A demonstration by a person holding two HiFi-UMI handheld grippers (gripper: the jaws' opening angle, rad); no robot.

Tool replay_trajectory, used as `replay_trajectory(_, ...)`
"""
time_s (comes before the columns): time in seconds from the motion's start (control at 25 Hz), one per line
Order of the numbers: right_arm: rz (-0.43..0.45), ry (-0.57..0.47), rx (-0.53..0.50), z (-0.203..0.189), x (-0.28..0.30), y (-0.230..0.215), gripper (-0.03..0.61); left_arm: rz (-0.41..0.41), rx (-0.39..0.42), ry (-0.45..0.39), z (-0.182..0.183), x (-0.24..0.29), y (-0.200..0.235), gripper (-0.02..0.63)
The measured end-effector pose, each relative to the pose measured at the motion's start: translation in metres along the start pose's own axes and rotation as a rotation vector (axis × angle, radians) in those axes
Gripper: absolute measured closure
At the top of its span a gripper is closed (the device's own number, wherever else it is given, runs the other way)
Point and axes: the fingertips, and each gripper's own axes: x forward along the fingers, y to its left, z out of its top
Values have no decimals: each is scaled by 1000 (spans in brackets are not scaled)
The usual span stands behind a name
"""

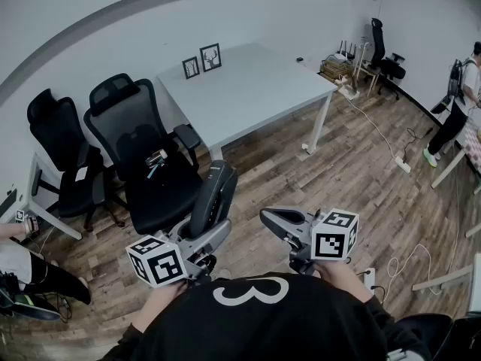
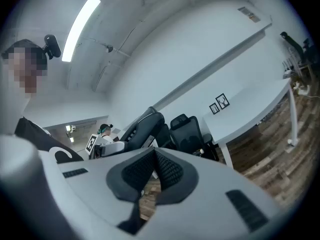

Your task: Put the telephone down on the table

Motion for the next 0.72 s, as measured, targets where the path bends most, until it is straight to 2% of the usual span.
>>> replay_trajectory(0.44, 20, 3, 3, -6, -13, 6, 569, 7, -2, -9, -15, -3, -16, 305)
replay_trajectory(0.72, 11, -30, 5, -1, -26, 6, 569, -9, -11, -12, -18, 3, -24, 305)
